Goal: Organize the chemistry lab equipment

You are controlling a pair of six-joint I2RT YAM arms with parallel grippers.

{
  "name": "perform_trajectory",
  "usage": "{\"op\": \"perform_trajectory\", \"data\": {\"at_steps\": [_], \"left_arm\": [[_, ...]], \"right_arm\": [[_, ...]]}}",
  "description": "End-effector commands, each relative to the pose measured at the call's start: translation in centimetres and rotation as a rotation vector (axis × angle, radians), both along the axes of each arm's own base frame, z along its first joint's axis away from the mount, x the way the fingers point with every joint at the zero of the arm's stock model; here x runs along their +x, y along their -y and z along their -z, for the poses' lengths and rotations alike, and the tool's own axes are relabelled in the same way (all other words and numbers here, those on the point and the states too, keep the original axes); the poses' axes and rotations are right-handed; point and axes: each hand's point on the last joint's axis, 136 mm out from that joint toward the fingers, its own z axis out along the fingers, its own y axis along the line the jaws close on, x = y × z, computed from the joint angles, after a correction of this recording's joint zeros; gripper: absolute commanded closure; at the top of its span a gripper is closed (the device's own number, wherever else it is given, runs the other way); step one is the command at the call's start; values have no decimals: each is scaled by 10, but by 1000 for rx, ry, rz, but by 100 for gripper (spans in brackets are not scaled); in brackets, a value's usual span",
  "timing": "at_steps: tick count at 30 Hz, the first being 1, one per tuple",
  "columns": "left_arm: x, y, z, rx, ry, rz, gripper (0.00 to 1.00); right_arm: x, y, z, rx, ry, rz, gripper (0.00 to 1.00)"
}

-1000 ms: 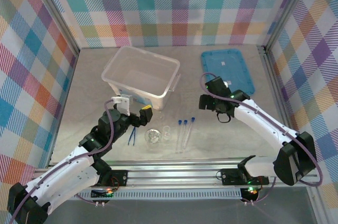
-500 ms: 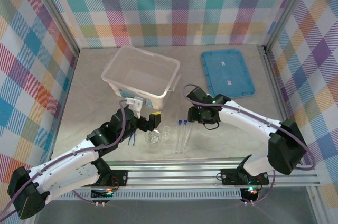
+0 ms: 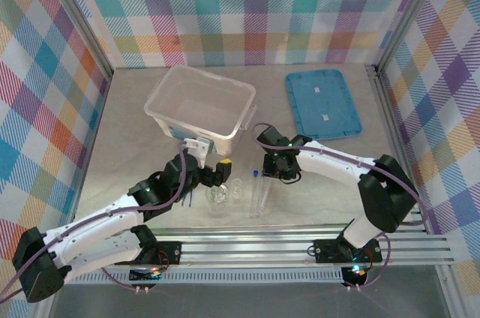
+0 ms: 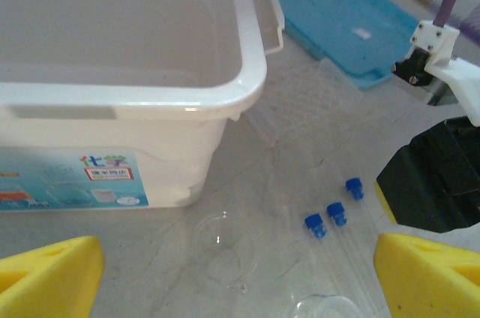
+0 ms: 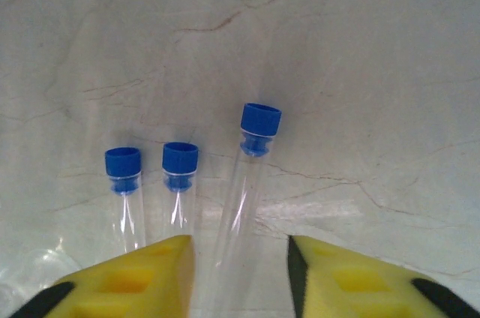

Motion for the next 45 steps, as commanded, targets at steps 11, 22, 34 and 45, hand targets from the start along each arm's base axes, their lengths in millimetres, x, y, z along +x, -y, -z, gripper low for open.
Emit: {"op": "perform_trajectory", "data": {"at_steps": [11, 22, 34, 45], "left_arm": [[1, 31, 5, 83, -69, 86, 17], [4, 38, 4, 51, -77, 83, 17], [4, 48, -4, 16, -91, 106, 16], [6, 48, 1, 35, -100, 95, 15]], "right_arm": [[11, -2, 9, -47, -17, 53, 68], [13, 4, 23, -58, -34, 83, 70], [16, 5, 38, -76, -61, 79, 70], [14, 8, 54, -93, -97, 94, 71]]}}
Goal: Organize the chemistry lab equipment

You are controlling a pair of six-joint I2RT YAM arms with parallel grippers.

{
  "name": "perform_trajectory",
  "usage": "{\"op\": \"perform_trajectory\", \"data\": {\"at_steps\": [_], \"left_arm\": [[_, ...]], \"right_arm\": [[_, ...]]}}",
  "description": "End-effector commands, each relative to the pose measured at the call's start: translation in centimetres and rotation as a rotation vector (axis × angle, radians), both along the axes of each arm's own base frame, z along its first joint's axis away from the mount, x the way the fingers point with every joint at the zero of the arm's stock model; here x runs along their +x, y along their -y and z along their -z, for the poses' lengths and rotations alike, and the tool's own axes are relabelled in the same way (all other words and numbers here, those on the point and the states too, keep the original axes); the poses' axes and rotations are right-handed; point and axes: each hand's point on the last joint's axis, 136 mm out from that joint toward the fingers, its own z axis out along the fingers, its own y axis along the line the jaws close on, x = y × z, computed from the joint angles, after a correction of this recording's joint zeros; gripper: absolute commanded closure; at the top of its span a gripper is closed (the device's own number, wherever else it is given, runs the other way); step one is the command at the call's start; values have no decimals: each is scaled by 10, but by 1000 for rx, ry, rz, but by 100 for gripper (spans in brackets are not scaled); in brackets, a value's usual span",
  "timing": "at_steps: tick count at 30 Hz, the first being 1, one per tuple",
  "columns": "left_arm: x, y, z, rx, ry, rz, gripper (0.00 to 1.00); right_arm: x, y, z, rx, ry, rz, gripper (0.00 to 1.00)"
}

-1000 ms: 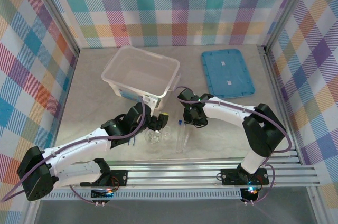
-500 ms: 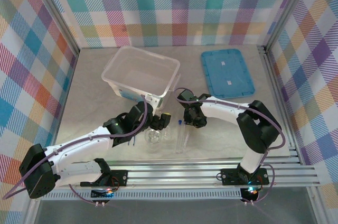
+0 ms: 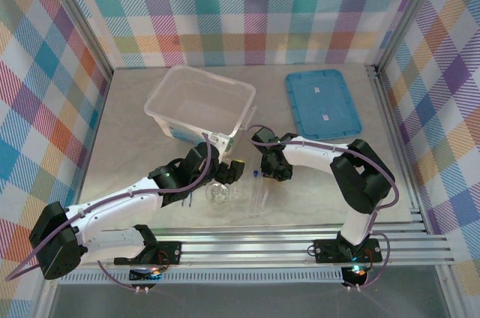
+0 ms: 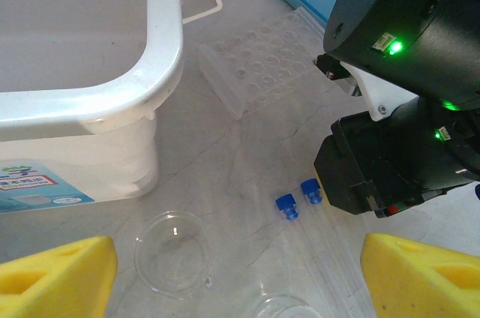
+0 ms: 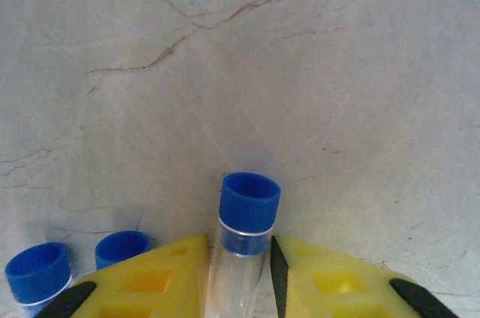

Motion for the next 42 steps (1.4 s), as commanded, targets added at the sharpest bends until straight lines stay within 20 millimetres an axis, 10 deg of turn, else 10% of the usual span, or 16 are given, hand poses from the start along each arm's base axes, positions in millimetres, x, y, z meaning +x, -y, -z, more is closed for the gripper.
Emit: {"op": "perform_trajectory", "data": {"at_steps": [1, 20, 31, 42], "left_arm": [[0, 8, -13, -33, 12, 7, 15], [-1, 9, -11, -18, -8, 17, 7], [-2, 22, -20, -56, -19, 54, 0], [-7, 40, -32, -141, -52, 111, 1]], "right_arm": [[-3, 4, 12, -19, -29, 12, 71], [0, 22, 14, -29, -15, 21, 88], [9, 30, -26, -18, 98, 5, 89], [26, 42, -110, 11, 331, 14, 90]]}}
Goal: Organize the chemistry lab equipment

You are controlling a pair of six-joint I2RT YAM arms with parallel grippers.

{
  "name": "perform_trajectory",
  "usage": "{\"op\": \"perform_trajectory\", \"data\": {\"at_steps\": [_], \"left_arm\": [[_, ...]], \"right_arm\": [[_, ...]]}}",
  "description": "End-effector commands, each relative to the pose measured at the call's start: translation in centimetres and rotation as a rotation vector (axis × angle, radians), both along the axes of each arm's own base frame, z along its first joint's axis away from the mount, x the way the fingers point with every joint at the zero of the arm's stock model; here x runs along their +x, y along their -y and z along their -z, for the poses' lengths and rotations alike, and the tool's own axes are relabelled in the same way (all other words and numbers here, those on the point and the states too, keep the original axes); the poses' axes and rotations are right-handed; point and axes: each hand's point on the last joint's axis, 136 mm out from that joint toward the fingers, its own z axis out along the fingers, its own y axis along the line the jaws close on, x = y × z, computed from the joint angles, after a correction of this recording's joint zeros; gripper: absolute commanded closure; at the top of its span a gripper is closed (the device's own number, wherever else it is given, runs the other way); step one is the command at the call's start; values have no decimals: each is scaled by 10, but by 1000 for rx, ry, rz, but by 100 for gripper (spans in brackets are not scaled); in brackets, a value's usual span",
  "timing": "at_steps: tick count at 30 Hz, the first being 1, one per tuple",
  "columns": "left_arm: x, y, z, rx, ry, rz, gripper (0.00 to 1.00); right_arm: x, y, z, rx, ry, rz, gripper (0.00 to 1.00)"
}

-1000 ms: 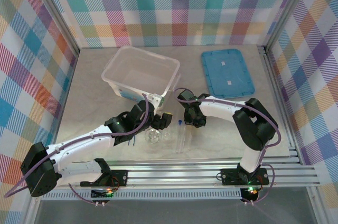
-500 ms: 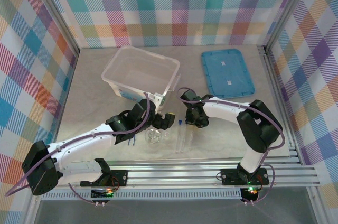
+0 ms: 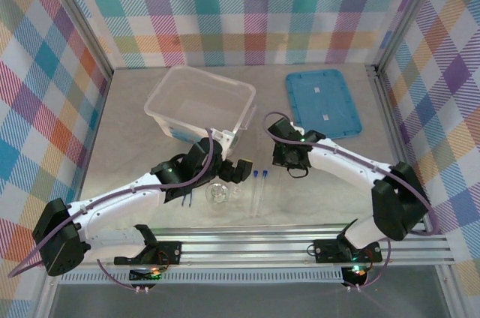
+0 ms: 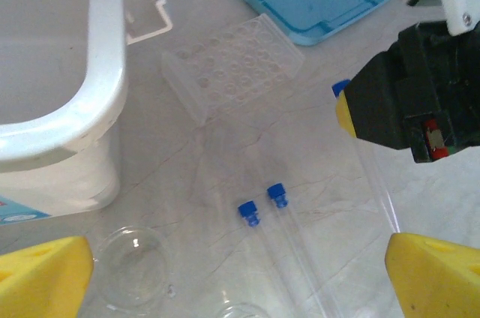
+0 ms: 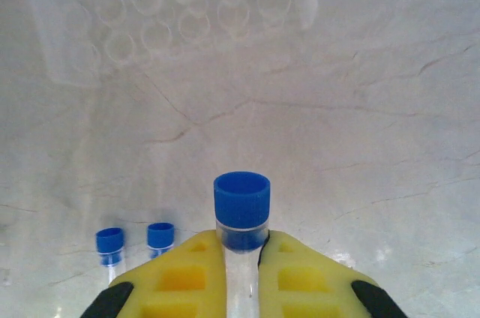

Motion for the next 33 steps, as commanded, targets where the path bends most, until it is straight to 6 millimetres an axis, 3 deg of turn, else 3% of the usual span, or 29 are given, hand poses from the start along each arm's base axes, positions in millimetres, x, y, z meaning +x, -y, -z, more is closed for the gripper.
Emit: {"op": "perform_trajectory", "data": {"at_steps": [1, 7, 15, 21, 33], "left_arm": [[-5, 22, -19, -93, -20, 55, 2], [-9, 36, -30, -220, -63, 70, 15], [-10, 60, -39, -337, -128, 110, 22], [-10, 74, -38, -393, -171, 133, 21], [-9, 102, -33, -512, -252, 179, 24]], "right_arm": [[7, 11, -32, -18, 92, 14, 90], [19, 4, -76, 20, 222, -44, 90], [23, -3, -123, 98, 318, -65, 90], [18, -18, -150, 213, 348, -93, 90], [17, -42, -157, 337, 350, -135, 90]]}}
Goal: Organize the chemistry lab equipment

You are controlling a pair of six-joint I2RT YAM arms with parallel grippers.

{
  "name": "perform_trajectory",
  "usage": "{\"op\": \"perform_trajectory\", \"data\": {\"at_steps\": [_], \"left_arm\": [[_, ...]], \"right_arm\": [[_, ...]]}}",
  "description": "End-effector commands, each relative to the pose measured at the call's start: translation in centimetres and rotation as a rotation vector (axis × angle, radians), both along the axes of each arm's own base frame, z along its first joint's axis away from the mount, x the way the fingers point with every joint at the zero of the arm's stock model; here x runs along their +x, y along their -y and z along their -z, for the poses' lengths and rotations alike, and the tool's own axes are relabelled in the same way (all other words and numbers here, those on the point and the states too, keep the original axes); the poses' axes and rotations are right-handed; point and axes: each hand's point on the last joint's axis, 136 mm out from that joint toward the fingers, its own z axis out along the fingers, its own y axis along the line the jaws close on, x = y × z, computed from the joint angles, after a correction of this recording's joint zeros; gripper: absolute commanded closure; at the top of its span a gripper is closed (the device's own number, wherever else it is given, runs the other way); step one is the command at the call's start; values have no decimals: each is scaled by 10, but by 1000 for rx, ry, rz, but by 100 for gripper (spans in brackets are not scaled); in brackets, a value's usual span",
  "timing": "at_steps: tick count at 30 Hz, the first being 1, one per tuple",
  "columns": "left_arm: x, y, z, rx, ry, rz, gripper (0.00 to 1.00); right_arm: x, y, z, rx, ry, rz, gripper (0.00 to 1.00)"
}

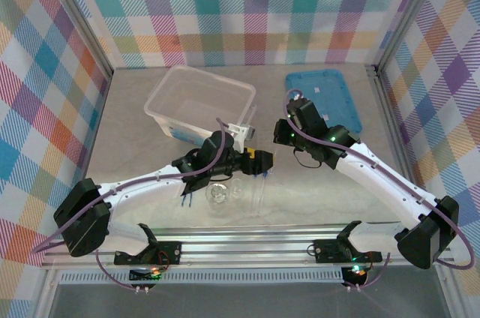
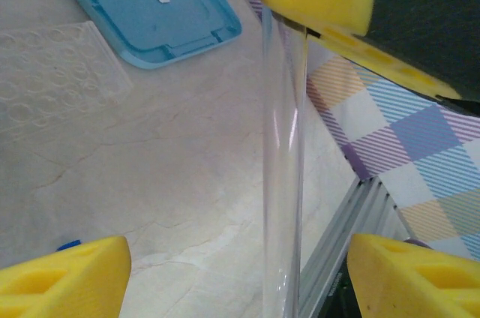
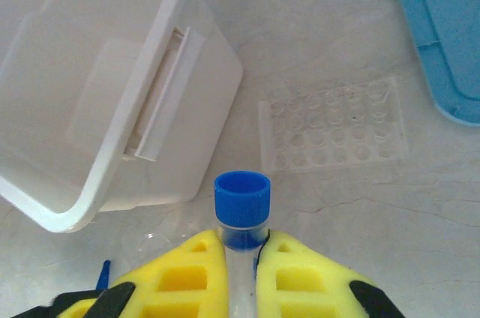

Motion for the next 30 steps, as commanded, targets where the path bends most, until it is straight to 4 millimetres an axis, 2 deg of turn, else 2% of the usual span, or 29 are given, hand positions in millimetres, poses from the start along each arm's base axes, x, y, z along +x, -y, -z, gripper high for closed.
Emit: {"op": "perform_trajectory", "data": {"at_steps": [1, 6, 12, 30], "left_arm": [[-4, 15, -15, -85, -8, 38, 24], [-5, 18, -17, -109, -15, 49, 26], [-6, 19, -20, -123, -17, 52, 40], [-9, 27, -10, -124, -50, 86, 49]], "right_arm": [[1, -14, -18, 85, 28, -25, 90], [4, -21, -17, 93, 13, -31, 90], [9, -20, -17, 95, 21, -8, 91], [8, -17, -25, 130, 32, 24, 92]]}}
